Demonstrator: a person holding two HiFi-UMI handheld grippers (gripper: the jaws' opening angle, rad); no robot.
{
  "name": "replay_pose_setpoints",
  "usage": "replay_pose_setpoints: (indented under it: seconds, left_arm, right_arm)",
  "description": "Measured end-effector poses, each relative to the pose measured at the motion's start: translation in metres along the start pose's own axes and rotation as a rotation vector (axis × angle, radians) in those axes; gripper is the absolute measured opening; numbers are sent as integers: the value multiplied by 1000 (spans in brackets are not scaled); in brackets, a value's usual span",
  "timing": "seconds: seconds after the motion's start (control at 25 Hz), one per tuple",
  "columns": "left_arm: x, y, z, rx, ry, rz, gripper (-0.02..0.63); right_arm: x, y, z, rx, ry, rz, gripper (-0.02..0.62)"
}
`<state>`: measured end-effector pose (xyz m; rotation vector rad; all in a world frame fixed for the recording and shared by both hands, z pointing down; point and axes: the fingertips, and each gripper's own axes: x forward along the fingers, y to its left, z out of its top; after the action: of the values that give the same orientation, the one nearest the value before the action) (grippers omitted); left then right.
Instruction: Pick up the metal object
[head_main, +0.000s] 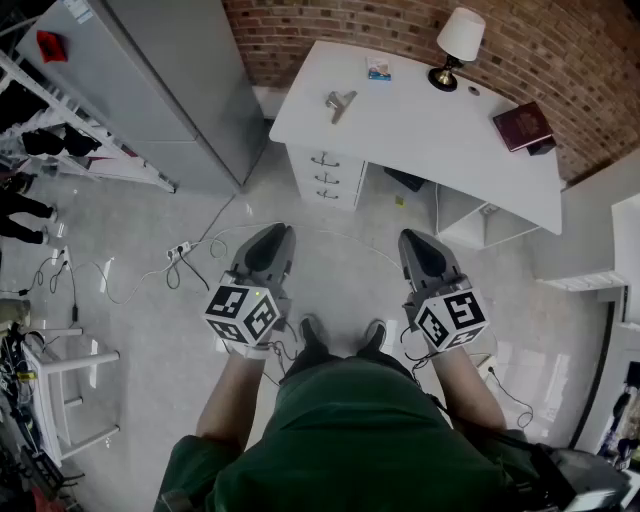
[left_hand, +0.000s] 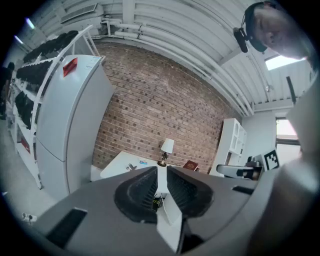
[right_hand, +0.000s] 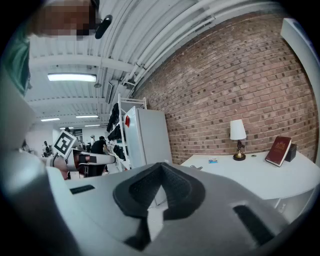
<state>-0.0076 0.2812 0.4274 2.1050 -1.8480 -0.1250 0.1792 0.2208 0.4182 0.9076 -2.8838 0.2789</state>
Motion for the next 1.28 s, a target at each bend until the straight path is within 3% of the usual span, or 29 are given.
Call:
replay_pose_setpoints:
  seconds: [0.48,0.8,0.96,1.28]
  left_arm:
    - [-46,74,29,22,-17,-44,51]
    - [-35,101,29,-38,-21,-56,51]
    - [-21,109,32,-38,-21,-42,51]
    - [14,156,68,6,-57,81,51]
  right_arm:
    - [41,54,13,17,-55,-103,3]
    - [57,59,12,-8,-11,-120,3]
    - [76,46,11,24,-14,-96,3]
    - [147,14,25,51,-52,4,3]
